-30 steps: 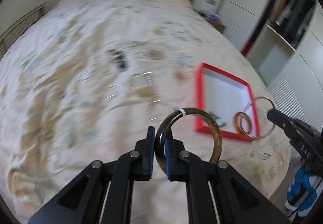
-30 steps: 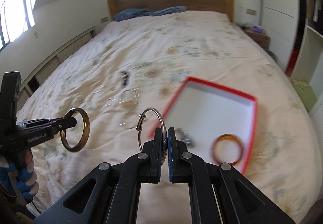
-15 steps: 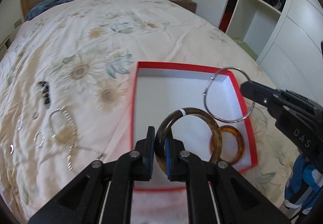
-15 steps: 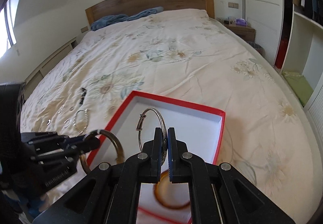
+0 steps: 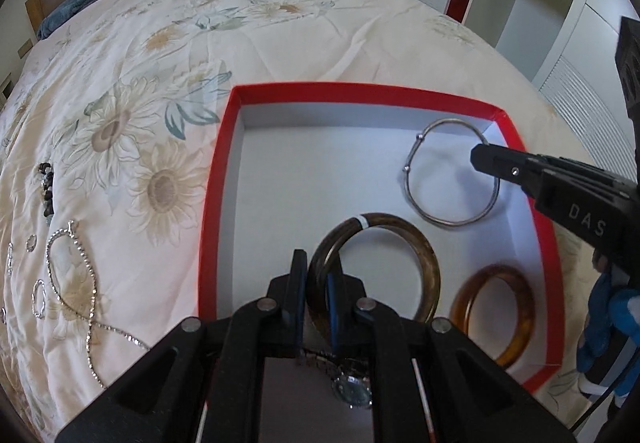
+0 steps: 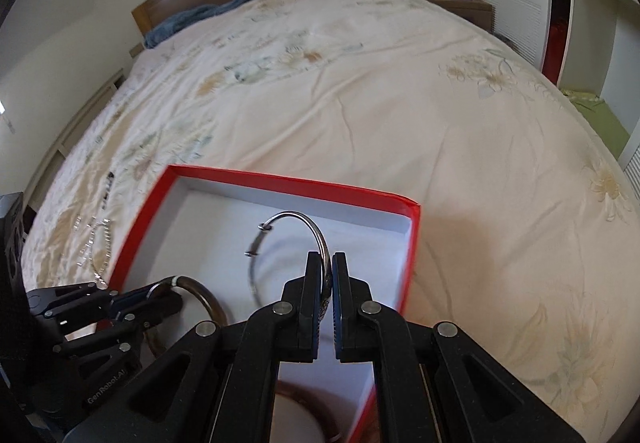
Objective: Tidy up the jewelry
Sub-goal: 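Carry both bangles over the red box and open both grippers, then withdraw both tools from the box toward the remaining jewelry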
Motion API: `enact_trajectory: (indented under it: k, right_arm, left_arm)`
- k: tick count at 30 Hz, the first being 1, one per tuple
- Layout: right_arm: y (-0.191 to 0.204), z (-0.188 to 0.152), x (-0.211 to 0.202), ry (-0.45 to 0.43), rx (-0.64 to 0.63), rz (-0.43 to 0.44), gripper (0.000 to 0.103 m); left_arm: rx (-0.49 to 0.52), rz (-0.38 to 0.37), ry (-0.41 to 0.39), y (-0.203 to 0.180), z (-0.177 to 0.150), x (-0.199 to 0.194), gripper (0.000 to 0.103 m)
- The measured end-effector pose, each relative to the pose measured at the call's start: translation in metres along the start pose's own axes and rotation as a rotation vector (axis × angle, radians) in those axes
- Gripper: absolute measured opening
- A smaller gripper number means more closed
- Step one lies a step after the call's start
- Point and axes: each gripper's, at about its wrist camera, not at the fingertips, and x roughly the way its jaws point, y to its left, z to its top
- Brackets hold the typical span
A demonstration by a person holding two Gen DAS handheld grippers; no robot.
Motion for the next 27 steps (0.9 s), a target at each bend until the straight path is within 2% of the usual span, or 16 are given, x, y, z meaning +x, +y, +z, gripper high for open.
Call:
enact_trajectory:
  k: [13, 15, 18, 22, 27]
  right_arm:
    - [0.01, 0.001, 0.015, 0.063, -0.107, -0.099, 0.006]
    - [0.011, 0.0, 0.011, 0.061, -0.101, -0.1, 0.014]
    - [0.013, -0.002, -0.006, 0.036, -0.095, -0.106, 0.024]
    - [0.016, -0.008, -0.041, -0.007, -0.081, -0.111, 0.028]
    - [0.027, -0.022, -0.088, -0.051, -0.061, -0.102, 0.035]
  left_arm:
    - [0.016, 0.008, -0.012, -0.001, 0.003, 0.003, 0.011]
    - [0.005, -0.017, -0.01, 0.0, 0.004, 0.001, 0.012]
    - [-0.008, -0.045, -0.036, 0.004, 0.003, -0.013, 0.014]
    - [-0.011, -0.073, -0.076, 0.004, -0.001, -0.045, 0.016]
    - [-0.009, -0.065, -0.138, 0.008, -0.022, -0.09, 0.016]
